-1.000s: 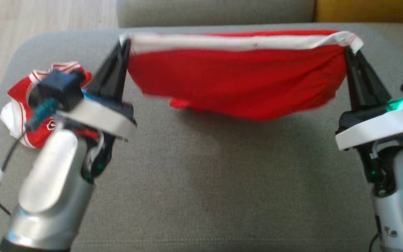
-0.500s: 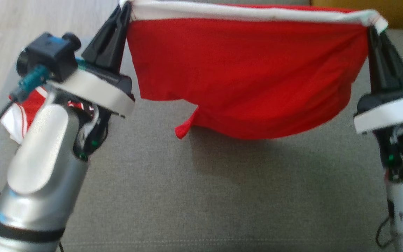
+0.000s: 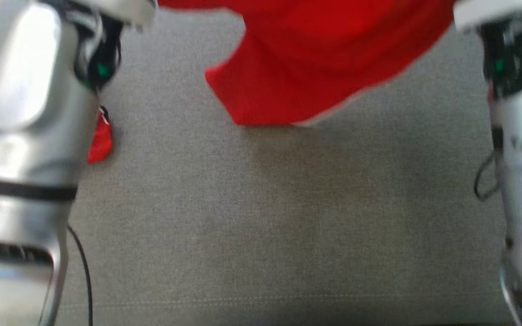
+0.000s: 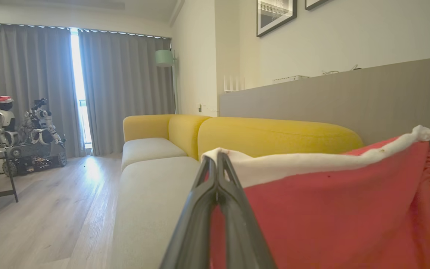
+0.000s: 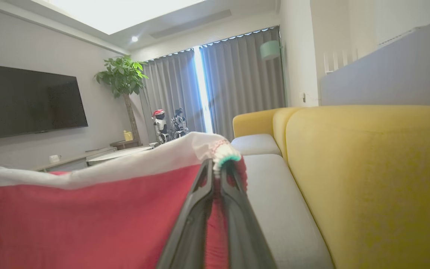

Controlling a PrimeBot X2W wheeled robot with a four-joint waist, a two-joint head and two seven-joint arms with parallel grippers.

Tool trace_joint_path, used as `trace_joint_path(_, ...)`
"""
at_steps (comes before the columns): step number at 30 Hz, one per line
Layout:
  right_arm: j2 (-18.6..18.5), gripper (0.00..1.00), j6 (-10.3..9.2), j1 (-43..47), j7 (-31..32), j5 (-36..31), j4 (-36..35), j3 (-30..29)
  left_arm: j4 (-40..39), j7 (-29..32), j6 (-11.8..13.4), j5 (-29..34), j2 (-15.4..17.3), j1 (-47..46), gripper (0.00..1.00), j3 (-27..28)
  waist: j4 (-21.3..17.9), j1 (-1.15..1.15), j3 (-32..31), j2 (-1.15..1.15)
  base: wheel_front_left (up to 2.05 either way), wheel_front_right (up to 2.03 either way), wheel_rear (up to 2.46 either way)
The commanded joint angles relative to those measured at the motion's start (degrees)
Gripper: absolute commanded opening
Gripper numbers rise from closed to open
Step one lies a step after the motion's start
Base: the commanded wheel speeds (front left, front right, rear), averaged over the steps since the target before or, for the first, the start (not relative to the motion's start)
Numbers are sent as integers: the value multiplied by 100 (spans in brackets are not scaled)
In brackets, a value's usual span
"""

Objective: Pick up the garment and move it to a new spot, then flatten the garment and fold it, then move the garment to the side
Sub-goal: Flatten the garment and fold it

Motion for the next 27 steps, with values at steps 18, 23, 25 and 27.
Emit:
trace_joint_path(18,641,0,24,-1855,-1576,54,3780,627,2365,-151,-106,226,-512,-1060,0,507,120,0,166,0,0,0,0)
trace_joint_path(23,677,0,24,-1539,-1557,397,4448,1073,3088,-152,-110,-130,-666,-591,0,212,106,0,293,0,0,0,0)
trace_joint_path(25,679,0,24,-1379,-1451,659,4562,1337,3292,-152,-110,-301,-697,-436,0,97,100,0,306,0,0,0,0)
trace_joint_path(27,680,0,24,-1252,-1386,888,4620,1562,3455,-152,-111,-435,-716,-324,0,-36,89,0,322,0,0,0,0)
